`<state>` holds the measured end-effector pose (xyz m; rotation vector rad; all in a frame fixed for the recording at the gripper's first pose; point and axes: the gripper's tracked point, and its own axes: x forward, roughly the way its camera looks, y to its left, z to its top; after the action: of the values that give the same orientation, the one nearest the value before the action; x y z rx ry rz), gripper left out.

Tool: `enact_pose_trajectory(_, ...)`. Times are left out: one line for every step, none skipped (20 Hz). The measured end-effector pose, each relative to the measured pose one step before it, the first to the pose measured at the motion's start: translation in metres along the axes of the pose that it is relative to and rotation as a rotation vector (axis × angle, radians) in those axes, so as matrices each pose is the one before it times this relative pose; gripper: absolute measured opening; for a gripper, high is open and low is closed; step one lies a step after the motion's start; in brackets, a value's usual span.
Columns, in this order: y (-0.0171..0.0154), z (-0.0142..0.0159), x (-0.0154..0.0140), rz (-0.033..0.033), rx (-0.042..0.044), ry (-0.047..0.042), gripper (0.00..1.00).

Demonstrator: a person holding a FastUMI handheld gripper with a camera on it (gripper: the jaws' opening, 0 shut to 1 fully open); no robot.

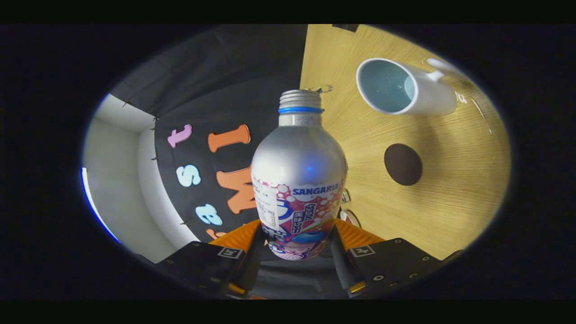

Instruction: Take the bottle from table, then pour the juice into the cup, finally place the bottle on the coaster

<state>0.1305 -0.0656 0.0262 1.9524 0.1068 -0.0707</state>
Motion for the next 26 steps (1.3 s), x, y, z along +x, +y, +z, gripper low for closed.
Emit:
enact_pose_trajectory(-0.00047, -0.00023, 0.00097, -0.00206, 0.00214, -0.0004, 0.71)
enact_pose_trajectory(-0.00046, 0.00033, 0.00015, -0.00163, 0.00335, -0.00153, 0.71)
enact_pose_trajectory(-0.00036, 0.00049, 0.00054, -0.00188, 0.00674, -0.00227, 0.71)
enact_pose_trajectory(0.00056, -0.00039, -0.00078, -0.00088, 0.00807, -0.00018, 0.71)
enact_pose_trajectory(0.00034, -0.00013, 0.00038, -0.00214, 0.00852, 0.00027, 0.71)
enact_pose_trajectory(0.00219, -0.00108, 0.00198, -0.00285, 0.00719, 0.00121, 0.71)
enact_pose_trajectory(0.00074, -0.00021, 0.00206, 0.0005, 0.00623, 0.0039, 0.71)
enact_pose_trajectory(-0.00105, -0.0007, -0.00077, 0.00075, 0.00768, 0.00307, 0.71)
enact_pose_trajectory(-0.0008, -0.00042, 0.00191, -0.0001, 0.00745, 0.00224, 0.71)
enact_pose_trajectory(-0.00486, -0.00113, 0.00034, -0.0033, 0.00501, -0.00091, 0.71)
enact_pose_trajectory(-0.00299, 0.00115, 0.0003, -0.00499, 0.00554, -0.003, 0.71)
enact_pose_trajectory(-0.00028, 0.00224, -0.00219, -0.00143, 0.01198, -0.00425, 0.71)
enact_pose_trajectory(0.0018, 0.00179, -0.00069, 0.00533, 0.02024, -0.0049, 0.71)
enact_pose_trajectory(0.00348, -0.00017, -0.0003, 0.00792, 0.02056, -0.0014, 0.71)
enact_pose_trajectory(0.00159, 0.0009, 0.00004, 0.00563, 0.01074, -0.00199, 0.71)
enact_pose_trajectory(-0.00081, -0.00079, 0.00222, -0.00388, 0.00186, -0.00297, 0.71)
enact_pose_trajectory(-0.00093, 0.00124, 0.00046, -0.00632, 0.00071, -0.00312, 0.71)
enact_pose_trajectory(0.00107, 0.00189, -0.00361, -0.00206, 0.00443, -0.00308, 0.71)
enact_pose_trajectory(0.00067, 0.00166, -0.00091, -0.0018, 0.00888, -0.00424, 0.71)
enact_pose_trajectory(0.00147, 0.00105, -0.00116, -0.00257, 0.00866, -0.00213, 0.71)
enact_pose_trajectory(0.00009, 0.00187, -0.00002, -0.00184, 0.00837, -0.00544, 0.71)
enact_pose_trajectory(0.00124, 0.0009, -0.00112, -0.00108, 0.00484, -0.00181, 0.71)
enact_pose_trajectory(-0.0002, 0.00031, 0.00028, -0.00311, 0.00453, -0.00111, 0.71)
enact_pose_trajectory(0.00211, 0.00045, -0.00078, 0.00009, 0.00381, 0.00127, 0.71)
enact_pose_trajectory(0.0005, 0.00082, 0.00038, 0.00136, 0.00465, -0.00109, 0.71)
enact_pose_trajectory(0.00062, 0.0006, -0.00126, -0.00151, 0.0043, -0.00076, 0.71)
